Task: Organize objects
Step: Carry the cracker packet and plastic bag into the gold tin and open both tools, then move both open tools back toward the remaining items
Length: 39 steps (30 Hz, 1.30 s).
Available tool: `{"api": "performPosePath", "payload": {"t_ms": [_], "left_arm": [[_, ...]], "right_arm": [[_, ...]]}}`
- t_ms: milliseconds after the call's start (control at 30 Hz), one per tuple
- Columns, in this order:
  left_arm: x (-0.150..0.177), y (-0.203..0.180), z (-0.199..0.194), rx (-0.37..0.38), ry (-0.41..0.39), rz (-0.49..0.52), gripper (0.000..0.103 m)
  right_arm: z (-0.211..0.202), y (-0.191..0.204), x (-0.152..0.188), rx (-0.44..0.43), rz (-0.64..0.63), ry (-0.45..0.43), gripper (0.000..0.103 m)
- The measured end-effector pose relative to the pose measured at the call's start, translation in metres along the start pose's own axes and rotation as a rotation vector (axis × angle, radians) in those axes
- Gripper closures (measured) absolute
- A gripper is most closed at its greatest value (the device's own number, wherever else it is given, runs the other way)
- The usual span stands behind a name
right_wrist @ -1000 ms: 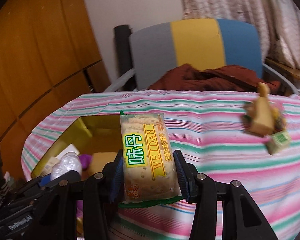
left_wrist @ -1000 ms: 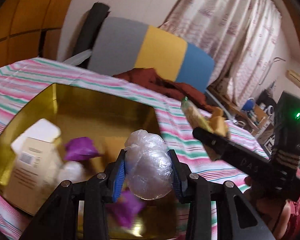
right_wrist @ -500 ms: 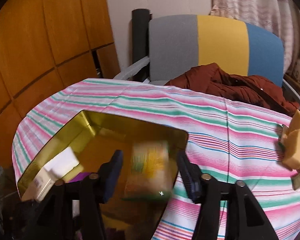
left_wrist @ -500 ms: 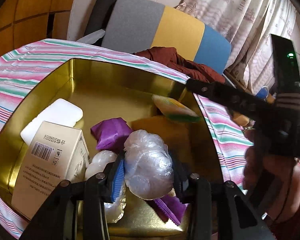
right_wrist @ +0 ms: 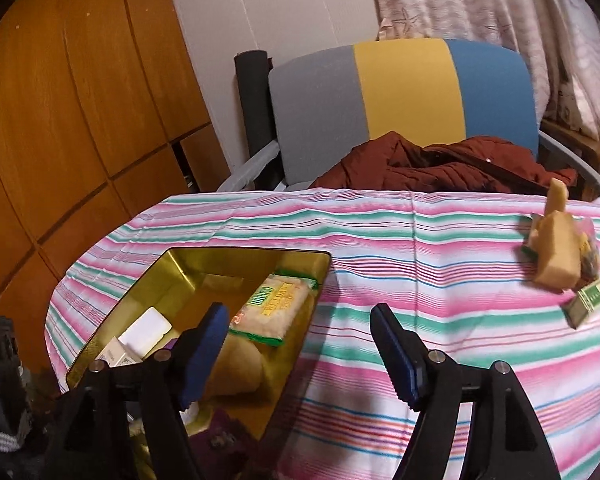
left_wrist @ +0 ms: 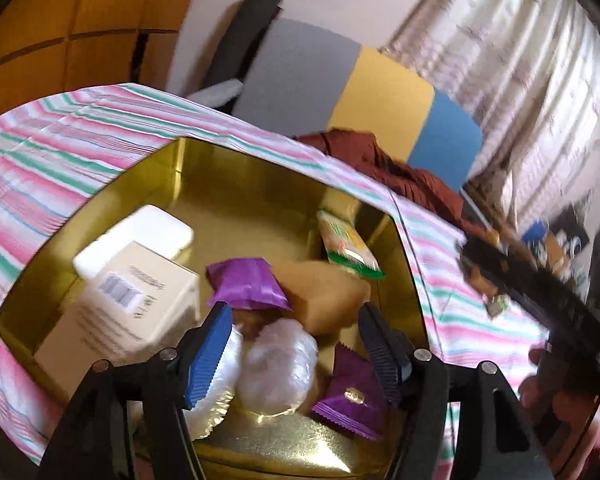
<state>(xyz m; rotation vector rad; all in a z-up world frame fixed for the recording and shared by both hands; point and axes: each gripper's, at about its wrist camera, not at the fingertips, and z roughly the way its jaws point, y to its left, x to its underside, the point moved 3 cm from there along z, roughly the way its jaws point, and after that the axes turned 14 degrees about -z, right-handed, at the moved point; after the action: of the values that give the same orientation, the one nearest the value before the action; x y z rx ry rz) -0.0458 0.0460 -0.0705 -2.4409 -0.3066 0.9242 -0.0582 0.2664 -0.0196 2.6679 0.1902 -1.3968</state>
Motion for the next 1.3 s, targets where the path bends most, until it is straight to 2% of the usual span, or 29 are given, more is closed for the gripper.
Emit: {"api": "performPosePath", "payload": {"t_ms": [133,233,333,667,900,1200,1300], "left_arm": [[-0.007,0.004,-0.008,-0.003,-0.038,-0.049,0.036],[-0.005,0.003,-0.007,-0.010,-0.028,-0.055,0.036],[0.002,-0.005,-0.008,0.015,-0.018,-0.041,0.036],[0.036,-0.062,-0.010,0.098,0.024,0.151,0.036],[0.068,-0.097,-0.006,0.129,0.089,0.273,0.036],[0.105,-0.124,-0.001,0.164,0.171,0.376,0.036],[0.113,-0.129,0.001,0.170,0.192,0.398,0.036]], "right_arm": [[-0.011,-0.009,0.008,0.011,0.031,-0.008,0.026],[-0.015,-0.019,0.016,0.013,0.076,0.005,0.024],[-0.017,-0.026,0.024,0.023,0.092,0.022,0.024],[-0.024,-0.064,0.057,0.083,0.159,0.081,0.024],[-0.032,-0.090,0.078,0.133,0.191,0.109,0.024],[-0.044,-0.142,0.107,0.233,0.287,0.148,0.024],[-0.046,-0.163,0.104,0.271,0.293,0.148,0.024]]}}
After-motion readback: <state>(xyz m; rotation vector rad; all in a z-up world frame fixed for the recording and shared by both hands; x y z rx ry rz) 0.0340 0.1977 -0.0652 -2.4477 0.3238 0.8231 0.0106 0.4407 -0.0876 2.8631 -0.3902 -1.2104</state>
